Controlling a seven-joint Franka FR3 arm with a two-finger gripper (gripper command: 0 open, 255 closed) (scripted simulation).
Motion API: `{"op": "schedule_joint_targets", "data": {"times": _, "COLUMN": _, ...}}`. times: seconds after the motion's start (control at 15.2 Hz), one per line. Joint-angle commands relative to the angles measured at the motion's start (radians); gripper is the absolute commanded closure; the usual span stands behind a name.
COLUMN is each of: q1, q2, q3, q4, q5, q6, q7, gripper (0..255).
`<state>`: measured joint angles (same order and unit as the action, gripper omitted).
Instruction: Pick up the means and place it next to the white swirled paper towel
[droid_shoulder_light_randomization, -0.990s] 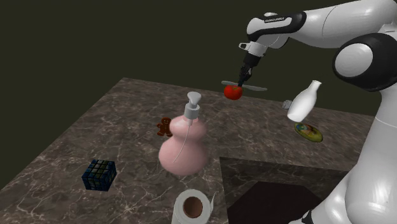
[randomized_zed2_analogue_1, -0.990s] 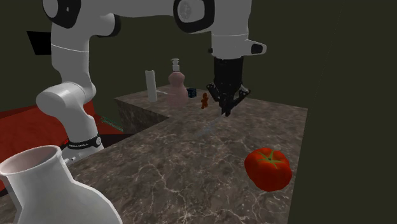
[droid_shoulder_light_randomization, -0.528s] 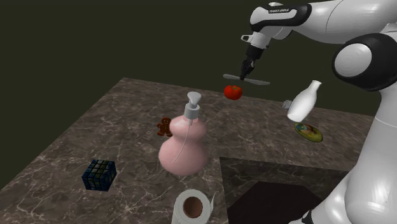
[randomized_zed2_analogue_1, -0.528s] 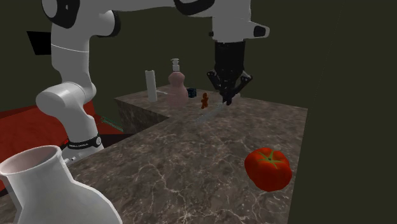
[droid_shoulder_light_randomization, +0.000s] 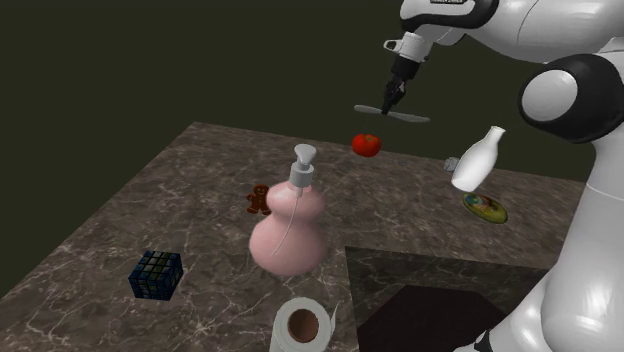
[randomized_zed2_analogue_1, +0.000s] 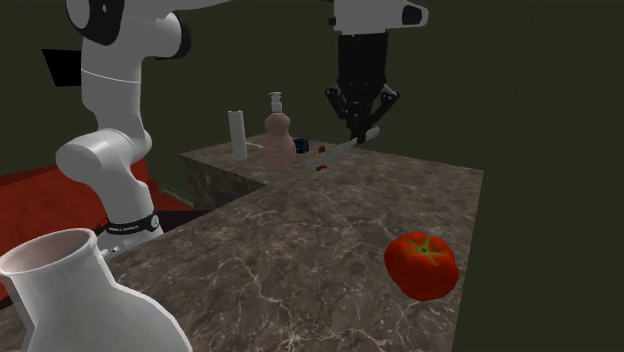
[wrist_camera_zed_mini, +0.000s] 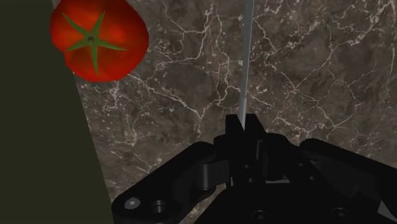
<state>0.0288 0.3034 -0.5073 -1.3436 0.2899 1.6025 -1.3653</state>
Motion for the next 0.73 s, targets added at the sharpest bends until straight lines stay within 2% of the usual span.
{"op": "schedule_joint_targets", "data": {"times": 0.0, "q1": -0.006, "q2": 0.008, "q3": 0.0, "q4": 0.039, "q5": 0.004, "q6": -0.032, "q7": 0.004, "gripper": 255}}
{"op": "schedule_joint_targets", "data": {"times": 0.66, "q1": -0.056, "q2": 0.074, "q3": 0.0, "q4": 0.267, "q5": 0.038, "q6": -0.197, "q7": 0.019, "gripper": 255}}
